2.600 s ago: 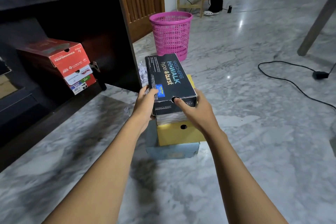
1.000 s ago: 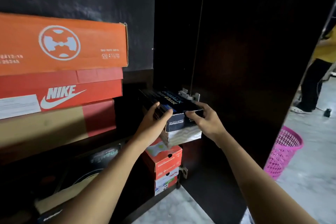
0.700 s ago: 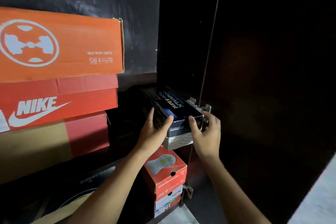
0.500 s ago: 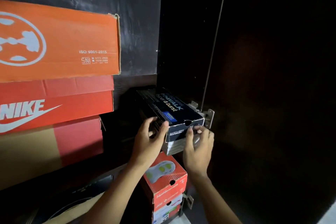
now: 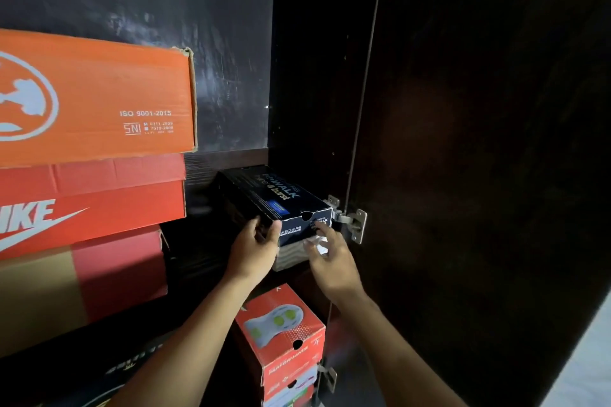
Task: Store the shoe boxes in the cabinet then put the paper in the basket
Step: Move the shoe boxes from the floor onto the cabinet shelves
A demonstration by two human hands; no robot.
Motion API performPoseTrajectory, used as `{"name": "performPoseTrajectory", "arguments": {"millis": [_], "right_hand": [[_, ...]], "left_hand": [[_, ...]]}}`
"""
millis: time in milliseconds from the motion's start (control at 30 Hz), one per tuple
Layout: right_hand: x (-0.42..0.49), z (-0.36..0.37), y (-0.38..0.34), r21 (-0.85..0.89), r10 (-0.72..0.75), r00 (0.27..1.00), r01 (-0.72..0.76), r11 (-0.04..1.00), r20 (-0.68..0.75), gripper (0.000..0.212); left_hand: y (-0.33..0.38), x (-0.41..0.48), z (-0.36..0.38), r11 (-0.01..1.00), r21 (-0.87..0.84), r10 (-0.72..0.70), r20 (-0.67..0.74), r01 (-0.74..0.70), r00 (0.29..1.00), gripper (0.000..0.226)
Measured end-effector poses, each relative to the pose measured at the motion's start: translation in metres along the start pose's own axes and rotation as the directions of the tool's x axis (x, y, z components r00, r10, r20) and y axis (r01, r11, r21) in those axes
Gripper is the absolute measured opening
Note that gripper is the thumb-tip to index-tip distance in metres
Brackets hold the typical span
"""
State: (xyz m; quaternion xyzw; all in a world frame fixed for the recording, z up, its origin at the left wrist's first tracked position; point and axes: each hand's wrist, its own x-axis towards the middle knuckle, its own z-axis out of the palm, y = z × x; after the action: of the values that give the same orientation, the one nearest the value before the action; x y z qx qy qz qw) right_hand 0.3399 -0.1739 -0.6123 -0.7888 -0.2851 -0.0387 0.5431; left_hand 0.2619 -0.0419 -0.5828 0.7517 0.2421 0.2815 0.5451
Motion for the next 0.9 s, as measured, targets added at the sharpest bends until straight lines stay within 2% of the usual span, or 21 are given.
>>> {"name": "performPoseTrajectory", "arguments": {"millis": [100,200,300,467,633,733,900], "right_hand": [[-0.015,-0.018,0.0,-0.039,0.026,0.998,-0.024,0.999,0.058,0.051],[-0.041,-0.039,-0.004,-0.083,0.033,0.998,-0.028,0.996,0.06,0.049],[-0.075,-0.065,-0.013,-0.124,0.026,0.999,-0.021,0.992,0.04,0.043],[-0.148,-0.102,-0.019,-0.142,0.086,0.996,-0.087,0.986,-0.014,0.042],[-0.228,-0.137,-0.002,-0.195,0.183,0.978,-0.2,0.96,-0.102,0.041],[-0.276,-0.152,0.021,-0.217,0.24,0.958,-0.27,0.938,-0.155,0.042],[-0.351,-0.176,0.063,-0.223,0.341,0.921,-0.378,0.899,-0.187,0.04]], "left_hand": [[0.014,-0.017,0.001,0.997,-0.067,-0.022,-0.009,0.022,1.0,0.058],[0.026,-0.047,0.001,0.997,-0.074,0.027,0.021,-0.026,0.999,0.052],[0.035,-0.086,-0.001,0.993,-0.033,0.12,0.1,-0.117,0.988,0.044],[0.036,-0.144,0.008,0.978,0.036,0.191,0.245,-0.206,0.951,0.03],[0.012,-0.203,0.044,0.947,0.145,0.193,0.46,-0.287,0.867,0.022],[-0.011,-0.237,0.07,0.934,0.168,0.18,0.541,-0.316,0.821,0.019],[-0.052,-0.306,0.107,0.959,0.141,0.089,0.672,-0.245,0.736,0.02]]}}
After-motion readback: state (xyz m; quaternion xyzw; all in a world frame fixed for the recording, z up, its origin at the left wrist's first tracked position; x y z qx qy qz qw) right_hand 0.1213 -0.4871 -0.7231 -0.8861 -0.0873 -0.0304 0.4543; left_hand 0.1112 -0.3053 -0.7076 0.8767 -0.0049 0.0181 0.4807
